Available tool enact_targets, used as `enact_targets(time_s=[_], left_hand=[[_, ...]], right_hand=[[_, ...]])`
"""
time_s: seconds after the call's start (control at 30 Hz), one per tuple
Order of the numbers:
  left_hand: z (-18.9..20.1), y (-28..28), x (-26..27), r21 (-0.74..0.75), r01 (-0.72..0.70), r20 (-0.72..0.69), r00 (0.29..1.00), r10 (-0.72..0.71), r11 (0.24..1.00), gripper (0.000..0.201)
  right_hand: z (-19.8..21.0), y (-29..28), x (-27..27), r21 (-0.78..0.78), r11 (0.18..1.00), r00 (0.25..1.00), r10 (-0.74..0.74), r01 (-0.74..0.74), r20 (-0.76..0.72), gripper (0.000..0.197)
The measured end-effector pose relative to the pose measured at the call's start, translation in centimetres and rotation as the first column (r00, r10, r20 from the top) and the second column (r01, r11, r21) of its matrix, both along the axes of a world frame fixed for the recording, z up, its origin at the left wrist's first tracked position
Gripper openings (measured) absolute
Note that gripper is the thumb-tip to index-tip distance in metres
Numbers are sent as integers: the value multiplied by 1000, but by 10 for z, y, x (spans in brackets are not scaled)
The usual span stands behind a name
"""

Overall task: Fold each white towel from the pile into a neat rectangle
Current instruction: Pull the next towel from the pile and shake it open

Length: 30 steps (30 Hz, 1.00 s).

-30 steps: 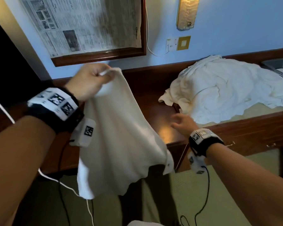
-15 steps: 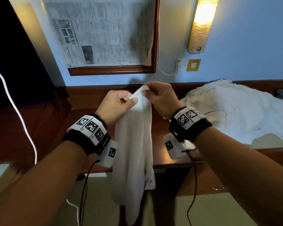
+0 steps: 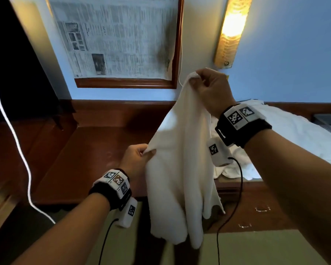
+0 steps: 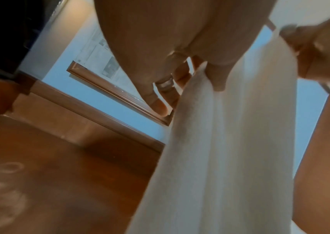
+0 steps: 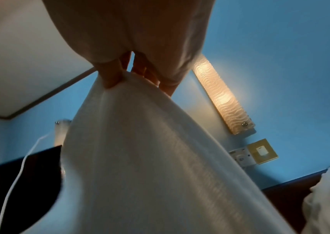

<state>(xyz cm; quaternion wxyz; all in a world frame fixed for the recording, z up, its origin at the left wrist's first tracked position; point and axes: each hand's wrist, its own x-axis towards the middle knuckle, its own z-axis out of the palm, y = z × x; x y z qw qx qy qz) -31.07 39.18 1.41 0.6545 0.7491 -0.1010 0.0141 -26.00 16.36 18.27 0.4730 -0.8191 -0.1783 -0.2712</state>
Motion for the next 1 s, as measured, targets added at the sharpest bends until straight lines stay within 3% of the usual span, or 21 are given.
enact_targets(time_s=[0.07, 0.13, 0.23, 0.37, 0.47, 0.57, 0.63, 0.77, 0.93, 1.0], left_hand=[[16, -10, 5, 1, -29, 64, 998, 29, 1000, 36], [30, -22, 11, 59, -48, 157, 987, 38, 997, 46], [47, -35, 20, 232, -49, 305, 952, -25, 971, 28], [61, -32, 17, 367, -48, 366, 926, -97, 929, 19], [58, -19, 9, 348, -38, 362, 927, -97, 937, 17], [49, -2, -7, 122, 57, 176, 981, -78, 991, 18], [38, 12, -18, 68, 135, 16, 991, -136, 989, 8], [12, 39, -27, 152, 146, -131, 983, -127, 977, 10], [-23, 82, -31, 226, 190, -275, 953, -124, 955, 24], [-40, 101, -31, 333, 211, -290, 950, -113, 919, 34]], right_hand=[[-10, -9, -7, -119, 993, 999, -19, 13, -49, 8], [-18, -10, -18, -260, 961, 986, 52, -92, -156, 4], [-34, 0, -39, -433, 839, 900, 139, -329, -413, 13], [-63, 9, -47, -570, 707, 832, 46, -418, -553, 19], [-73, 17, -47, -682, 648, 887, -22, -338, -460, 20], [-64, 30, -46, -687, 701, 966, 10, -192, -259, 18], [-52, 38, -43, -629, 768, 989, 37, -120, -144, 18], [-23, 50, -37, -466, 885, 1000, 2, 5, 13, 17], [-1, 52, -27, -373, 914, 987, -136, 158, 87, 19], [1, 48, -25, -334, 919, 977, -202, 211, 60, 21]])
